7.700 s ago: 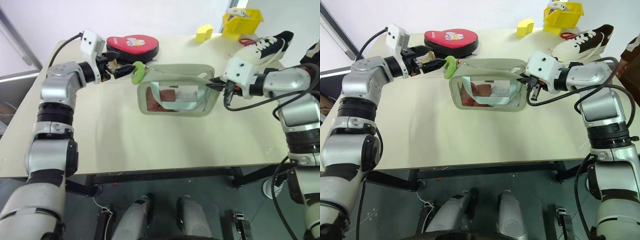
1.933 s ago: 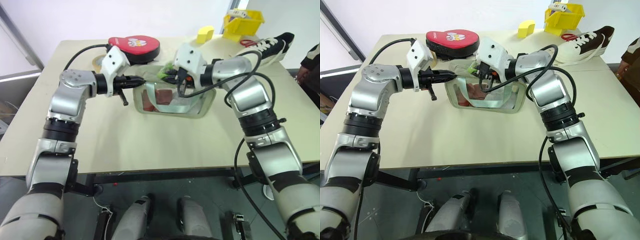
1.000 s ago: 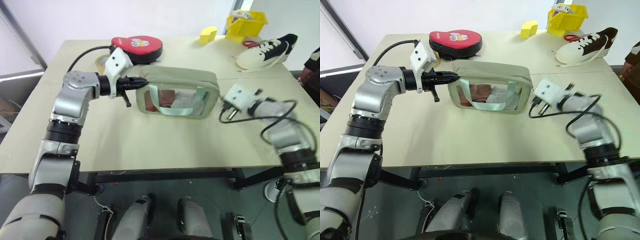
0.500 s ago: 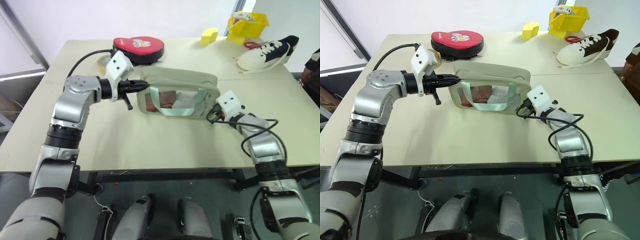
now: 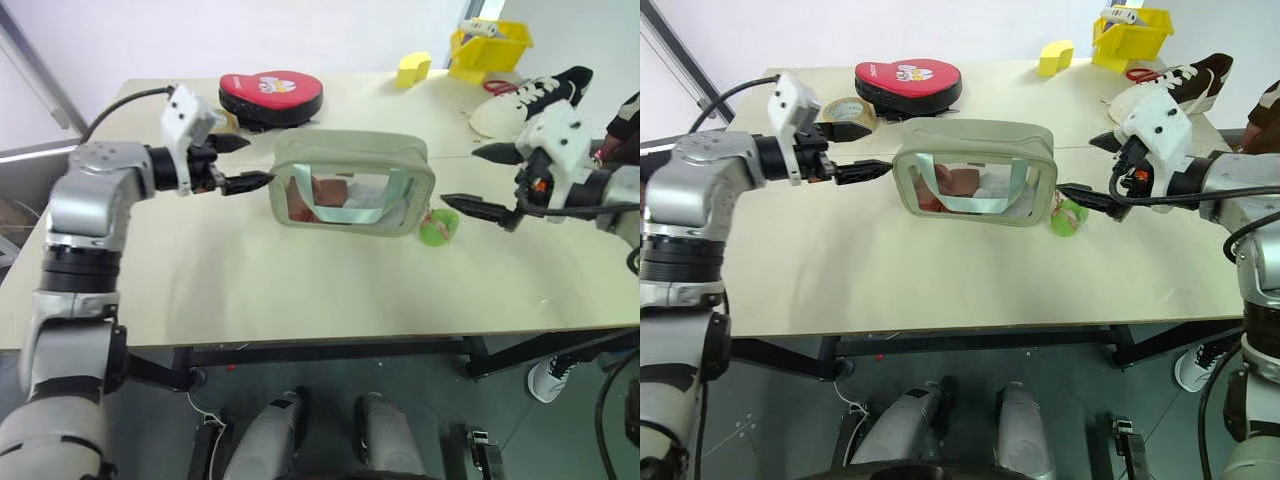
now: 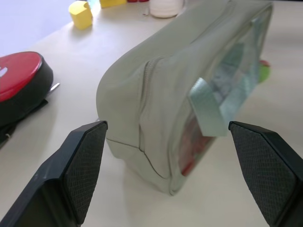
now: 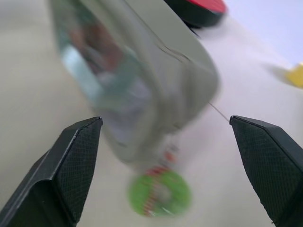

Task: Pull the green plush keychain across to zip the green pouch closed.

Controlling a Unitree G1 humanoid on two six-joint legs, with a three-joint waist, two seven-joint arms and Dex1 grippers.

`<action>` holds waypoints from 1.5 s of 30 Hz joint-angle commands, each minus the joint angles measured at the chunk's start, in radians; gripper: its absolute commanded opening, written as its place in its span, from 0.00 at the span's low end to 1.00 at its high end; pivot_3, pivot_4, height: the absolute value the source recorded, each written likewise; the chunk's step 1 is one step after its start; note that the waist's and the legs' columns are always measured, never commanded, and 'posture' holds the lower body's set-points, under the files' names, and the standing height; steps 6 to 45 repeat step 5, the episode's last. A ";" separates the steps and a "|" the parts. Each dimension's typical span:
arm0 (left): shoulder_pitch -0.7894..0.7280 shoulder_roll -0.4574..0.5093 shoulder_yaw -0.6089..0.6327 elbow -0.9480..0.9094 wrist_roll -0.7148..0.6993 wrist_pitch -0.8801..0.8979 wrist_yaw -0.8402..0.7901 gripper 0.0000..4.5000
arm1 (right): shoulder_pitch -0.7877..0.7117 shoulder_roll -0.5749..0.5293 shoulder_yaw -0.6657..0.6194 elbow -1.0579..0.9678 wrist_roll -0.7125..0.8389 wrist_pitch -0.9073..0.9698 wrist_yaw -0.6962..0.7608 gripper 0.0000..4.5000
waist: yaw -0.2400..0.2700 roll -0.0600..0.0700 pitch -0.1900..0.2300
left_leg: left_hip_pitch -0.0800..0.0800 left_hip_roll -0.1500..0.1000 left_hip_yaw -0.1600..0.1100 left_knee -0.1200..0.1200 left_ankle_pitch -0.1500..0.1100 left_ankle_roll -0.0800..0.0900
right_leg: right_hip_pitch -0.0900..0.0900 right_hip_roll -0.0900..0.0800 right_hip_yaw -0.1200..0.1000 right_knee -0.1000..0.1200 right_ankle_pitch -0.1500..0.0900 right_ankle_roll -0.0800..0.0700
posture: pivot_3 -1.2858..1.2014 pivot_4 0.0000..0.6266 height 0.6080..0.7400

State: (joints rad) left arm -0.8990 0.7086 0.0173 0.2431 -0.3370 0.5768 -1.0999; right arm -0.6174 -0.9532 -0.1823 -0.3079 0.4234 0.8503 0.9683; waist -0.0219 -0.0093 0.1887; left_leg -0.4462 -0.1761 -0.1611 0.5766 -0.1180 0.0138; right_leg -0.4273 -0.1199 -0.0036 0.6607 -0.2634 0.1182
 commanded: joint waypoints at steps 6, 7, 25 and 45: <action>-0.015 0.080 0.079 -0.018 -0.045 0.034 0.004 0.99 | -0.070 0.031 -0.040 -0.127 0.107 0.123 -0.132 1.00 | 0.008 0.000 0.000 | -0.002 0.000 0.000 -0.001 0.000 0.001 | 0.000 -0.001 0.000 -0.005 0.000 -0.001 | 0.52 0.24 1.00; -0.015 0.080 0.079 -0.018 -0.045 0.034 0.004 0.99 | -0.070 0.031 -0.040 -0.127 0.107 0.123 -0.132 1.00 | 0.008 0.000 0.000 | -0.002 0.000 0.000 -0.001 0.000 0.001 | 0.000 -0.001 0.000 -0.005 0.000 -0.001 | 0.52 0.24 1.00; -0.015 0.080 0.079 -0.018 -0.045 0.034 0.004 0.99 | -0.070 0.031 -0.040 -0.127 0.107 0.123 -0.132 1.00 | 0.008 0.000 0.000 | -0.002 0.000 0.000 -0.001 0.000 0.001 | 0.000 -0.001 0.000 -0.005 0.000 -0.001 | 0.52 0.24 1.00; -0.015 0.080 0.079 -0.018 -0.045 0.034 0.004 0.99 | -0.070 0.031 -0.040 -0.127 0.107 0.123 -0.132 1.00 | 0.008 0.000 0.000 | -0.002 0.000 0.000 -0.001 0.000 0.001 | 0.000 -0.001 0.000 -0.005 0.000 -0.001 | 0.52 0.24 1.00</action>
